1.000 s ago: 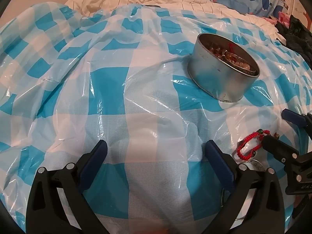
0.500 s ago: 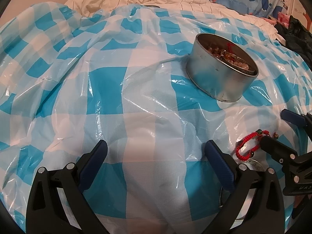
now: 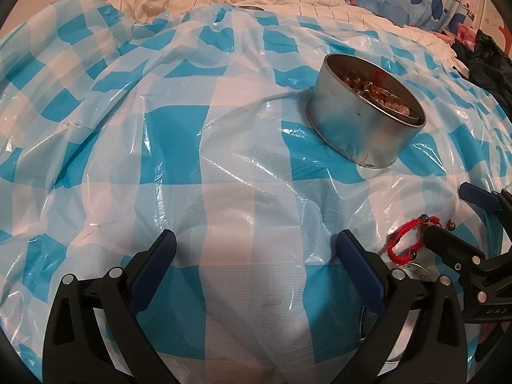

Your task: Organize jewelry

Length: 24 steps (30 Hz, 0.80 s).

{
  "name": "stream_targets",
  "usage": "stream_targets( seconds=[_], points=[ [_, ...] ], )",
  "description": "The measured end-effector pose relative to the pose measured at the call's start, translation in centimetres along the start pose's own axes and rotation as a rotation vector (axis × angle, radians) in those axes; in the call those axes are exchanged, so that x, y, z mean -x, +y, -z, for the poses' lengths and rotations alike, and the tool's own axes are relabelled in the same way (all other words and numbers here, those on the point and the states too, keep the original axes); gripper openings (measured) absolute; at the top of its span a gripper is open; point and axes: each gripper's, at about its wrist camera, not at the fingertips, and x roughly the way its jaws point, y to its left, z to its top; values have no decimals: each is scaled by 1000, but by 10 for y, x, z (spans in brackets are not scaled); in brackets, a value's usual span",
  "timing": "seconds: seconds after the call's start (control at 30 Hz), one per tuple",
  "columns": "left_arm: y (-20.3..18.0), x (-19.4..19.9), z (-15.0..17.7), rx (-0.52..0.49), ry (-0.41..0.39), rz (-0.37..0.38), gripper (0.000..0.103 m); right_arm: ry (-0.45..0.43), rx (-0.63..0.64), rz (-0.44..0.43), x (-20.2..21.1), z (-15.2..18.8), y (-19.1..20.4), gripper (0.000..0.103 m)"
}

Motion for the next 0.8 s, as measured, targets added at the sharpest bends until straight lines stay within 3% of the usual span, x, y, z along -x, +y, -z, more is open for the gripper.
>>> stream_targets(
  seconds=[0.8],
  points=[
    [-4,1,1,-14,-9,-23,97,31,29,21,-2,1,4,96]
  ],
)
